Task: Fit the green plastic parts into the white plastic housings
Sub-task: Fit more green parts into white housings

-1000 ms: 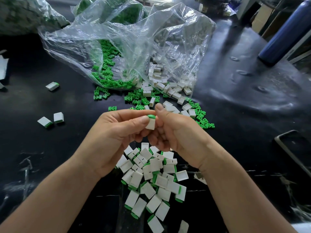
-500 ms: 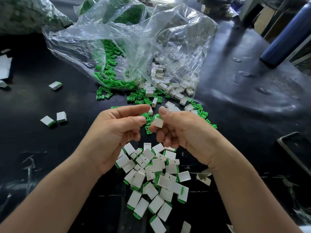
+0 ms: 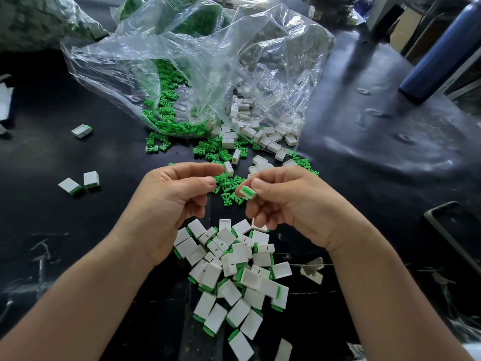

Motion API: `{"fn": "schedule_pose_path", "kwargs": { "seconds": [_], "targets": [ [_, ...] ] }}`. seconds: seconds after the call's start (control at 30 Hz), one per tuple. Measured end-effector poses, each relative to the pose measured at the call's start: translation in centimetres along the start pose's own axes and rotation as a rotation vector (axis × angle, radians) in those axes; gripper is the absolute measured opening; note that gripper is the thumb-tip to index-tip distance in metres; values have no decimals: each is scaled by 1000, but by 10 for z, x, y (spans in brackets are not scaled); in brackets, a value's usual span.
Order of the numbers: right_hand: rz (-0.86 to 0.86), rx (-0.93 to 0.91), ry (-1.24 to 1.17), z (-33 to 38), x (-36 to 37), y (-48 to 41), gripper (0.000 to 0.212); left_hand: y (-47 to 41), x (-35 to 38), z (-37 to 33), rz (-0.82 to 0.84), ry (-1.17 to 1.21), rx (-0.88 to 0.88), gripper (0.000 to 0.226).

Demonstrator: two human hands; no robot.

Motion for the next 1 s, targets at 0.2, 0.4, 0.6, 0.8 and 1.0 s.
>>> {"fn": "schedule_pose_path", "kwargs": {
  "seconds": [0.2, 0.4, 0.6, 0.8, 1.0],
  "targets": [
    [-3, -19, 301, -2, 1, 0, 14, -1, -1, 2, 5, -24, -8, 20],
    [57, 29, 534, -3, 4, 3, 11, -1, 0, 3, 2, -43, -4, 21],
    [-567, -149, 766, -1, -31, -4, 10, -1, 0, 4, 3, -83, 19, 23],
    [-422, -197, 855, -10, -20, -12, 23, 0, 0, 4, 19, -87, 38, 26],
    [-369, -167, 956, -14, -13, -17, 6, 0, -1, 5, 21, -84, 31, 27]
  ]
}}
Point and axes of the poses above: each hand's wrist, its own y-axis away from the middle knuckle, its own x-axis out of the palm, z = x × y, the point moved 3 cm from there along -y, towards the middle knuckle, and after that the axes turned 4 degrees about -x, right-handed, at the moved point
